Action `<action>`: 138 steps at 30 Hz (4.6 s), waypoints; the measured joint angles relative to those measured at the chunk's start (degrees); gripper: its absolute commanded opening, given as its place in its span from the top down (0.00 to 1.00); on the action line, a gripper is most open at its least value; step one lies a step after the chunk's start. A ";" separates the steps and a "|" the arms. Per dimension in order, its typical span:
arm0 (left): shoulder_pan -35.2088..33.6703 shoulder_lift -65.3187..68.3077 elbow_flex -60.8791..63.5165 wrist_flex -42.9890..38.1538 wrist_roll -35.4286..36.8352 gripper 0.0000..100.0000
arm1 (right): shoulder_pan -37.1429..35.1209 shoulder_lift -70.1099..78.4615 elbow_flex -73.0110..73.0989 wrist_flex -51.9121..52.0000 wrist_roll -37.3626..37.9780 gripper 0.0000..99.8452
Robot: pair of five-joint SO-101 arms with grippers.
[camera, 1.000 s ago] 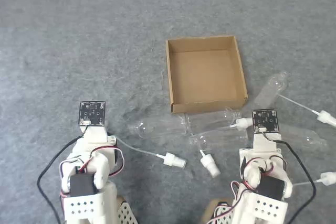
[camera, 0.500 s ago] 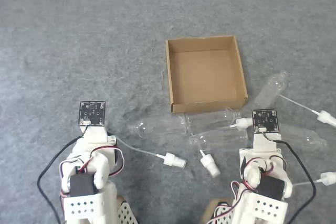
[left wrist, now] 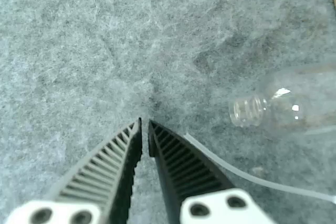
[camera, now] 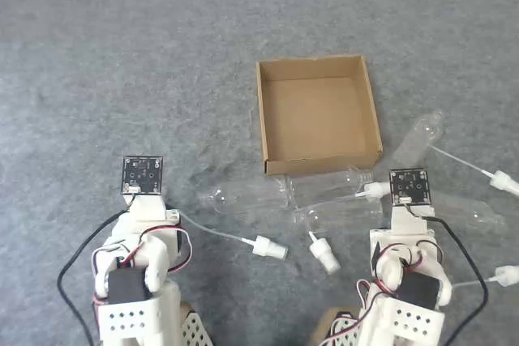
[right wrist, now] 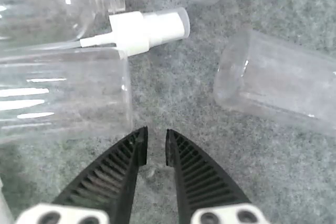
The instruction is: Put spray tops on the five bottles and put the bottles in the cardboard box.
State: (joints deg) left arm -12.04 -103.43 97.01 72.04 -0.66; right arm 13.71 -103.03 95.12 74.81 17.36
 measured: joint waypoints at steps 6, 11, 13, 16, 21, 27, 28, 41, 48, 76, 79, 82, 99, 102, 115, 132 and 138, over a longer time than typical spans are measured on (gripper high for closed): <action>0.00 0.00 0.00 0.00 0.00 0.99 | 0.00 0.00 0.00 0.00 0.00 0.97; 0.00 0.00 0.00 0.00 0.00 0.99 | 0.00 0.00 0.00 0.00 0.00 0.97; 0.00 0.00 0.00 0.00 0.00 0.99 | 0.00 0.00 0.00 0.00 0.00 0.97; 0.00 0.00 0.00 0.00 0.00 0.99 | 0.00 0.00 0.00 0.00 0.00 0.97; 0.00 0.00 0.00 0.00 0.00 0.99 | 0.00 0.00 0.00 0.00 0.00 0.97; 0.00 0.00 0.00 0.00 0.00 0.99 | 0.00 0.00 0.00 0.00 0.00 0.97; 0.00 0.00 0.00 0.00 0.00 0.99 | 0.00 0.00 0.00 0.00 0.00 0.97; 0.00 0.00 0.00 0.00 0.00 0.99 | 0.00 0.00 0.00 0.00 0.00 0.97; 0.00 0.00 0.00 0.00 0.00 0.99 | 0.00 0.00 0.00 0.00 0.00 0.97; 0.00 0.00 0.00 0.00 -0.09 0.99 | 2.73 0.00 0.00 -5.89 0.00 0.94; 0.00 0.00 0.00 0.00 -0.09 0.99 | 5.71 -0.09 -1.67 -10.90 0.00 0.91; 0.00 0.00 0.00 0.00 -0.09 0.99 | 8.26 -0.09 -6.33 -11.69 0.00 0.89; 0.00 0.00 0.00 0.00 -0.09 0.99 | 11.16 33.32 -36.84 -11.08 -9.49 0.83; 0.00 0.00 0.00 0.00 -0.09 0.99 | 11.16 46.59 -43.34 -11.08 -14.15 0.77; 0.00 0.00 0.00 0.00 -0.09 0.99 | 15.12 74.64 -55.65 -18.73 -28.66 0.76; 0.00 0.00 0.00 0.00 -0.09 0.99 | 23.21 106.29 -75.78 -21.80 -41.58 0.76; 0.00 0.00 0.00 0.00 -0.09 0.99 | 24.09 116.57 -82.81 -21.80 -48.00 0.76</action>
State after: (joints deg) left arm -12.04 -103.43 97.01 72.04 -0.75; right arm 37.80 13.54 12.31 53.01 -30.64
